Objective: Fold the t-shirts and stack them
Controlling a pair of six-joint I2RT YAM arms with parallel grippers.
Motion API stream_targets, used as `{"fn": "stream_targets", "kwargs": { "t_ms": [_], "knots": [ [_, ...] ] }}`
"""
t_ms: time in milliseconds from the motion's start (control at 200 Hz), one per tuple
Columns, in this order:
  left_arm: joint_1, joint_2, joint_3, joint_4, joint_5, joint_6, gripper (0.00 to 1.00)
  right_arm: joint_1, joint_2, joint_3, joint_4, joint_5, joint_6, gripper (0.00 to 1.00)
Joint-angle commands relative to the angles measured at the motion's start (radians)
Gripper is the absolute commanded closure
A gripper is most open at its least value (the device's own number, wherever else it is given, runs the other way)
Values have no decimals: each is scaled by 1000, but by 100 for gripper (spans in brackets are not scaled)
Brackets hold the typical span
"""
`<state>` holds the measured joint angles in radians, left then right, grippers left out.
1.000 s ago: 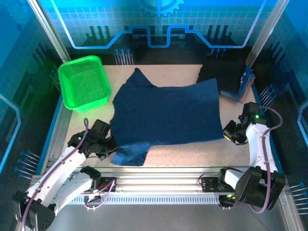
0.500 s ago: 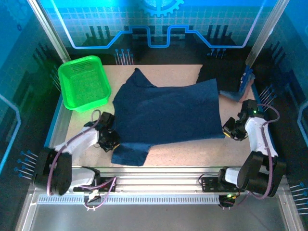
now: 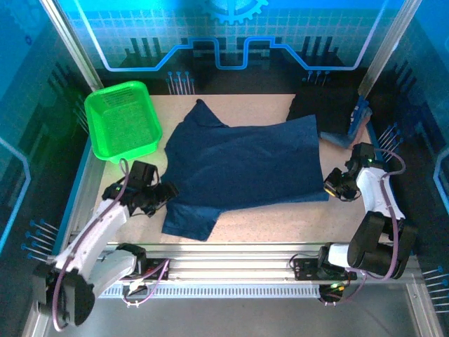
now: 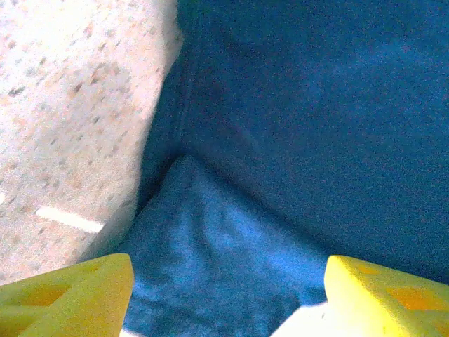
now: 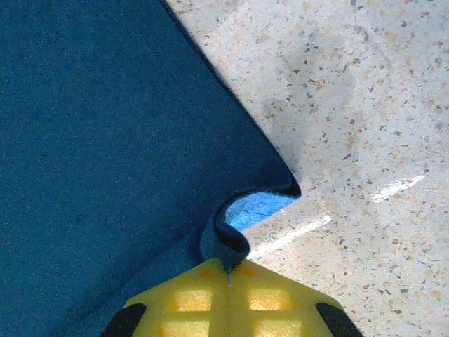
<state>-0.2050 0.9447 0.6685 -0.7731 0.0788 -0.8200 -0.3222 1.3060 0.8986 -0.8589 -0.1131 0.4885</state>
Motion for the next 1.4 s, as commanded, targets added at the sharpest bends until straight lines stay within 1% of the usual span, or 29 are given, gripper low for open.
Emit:
{"fn": "stream_targets", "kwargs": {
  "t_ms": [0, 80, 175, 325, 500, 700, 855, 915, 1020, 1106, 1221, 1291, 1391],
  "knots": [
    [-23, -17, -79, -181, 38, -42, 32, -11, -22, -3, -3, -22, -2, 100],
    [-75, 20, -78, -198, 12, -63, 33, -9, -21, 0, -6, -25, 3, 100],
    [-108, 79, -87, -187, -11, -69, 35, -6, -23, 5, -9, -23, 8, 100],
    [-159, 206, -112, -119, -43, -58, 38, -3, -23, 8, -12, -13, 12, 100],
    [-160, 282, -159, 21, -42, -90, 44, -1, -27, 13, -17, -9, 19, 100],
    [-154, 331, -118, 43, -85, -69, 45, 3, -30, 23, -22, -5, 19, 100],
    [-124, 348, -142, 85, -88, -49, 49, 5, -31, 20, -23, -3, 16, 100],
    [-118, 352, -139, 115, -98, -48, 55, 5, -28, 17, -19, -5, 18, 100],
    [-89, 424, -100, 166, -76, -20, 72, 6, -23, 11, -12, -17, 18, 100],
    [-85, 469, -57, 195, -61, -7, 83, 8, -23, 10, -11, -21, 9, 100],
    [-82, 455, -41, 186, -32, 5, 100, 8, -32, 6, -22, -29, -9, 100],
    [-82, 397, -55, 142, -29, 3, 100, 8, -47, 1, -39, -36, -17, 100],
    [-82, 261, -84, 41, -41, -9, 100, 9, -90, -10, -85, -49, -17, 100]
  ]
}}
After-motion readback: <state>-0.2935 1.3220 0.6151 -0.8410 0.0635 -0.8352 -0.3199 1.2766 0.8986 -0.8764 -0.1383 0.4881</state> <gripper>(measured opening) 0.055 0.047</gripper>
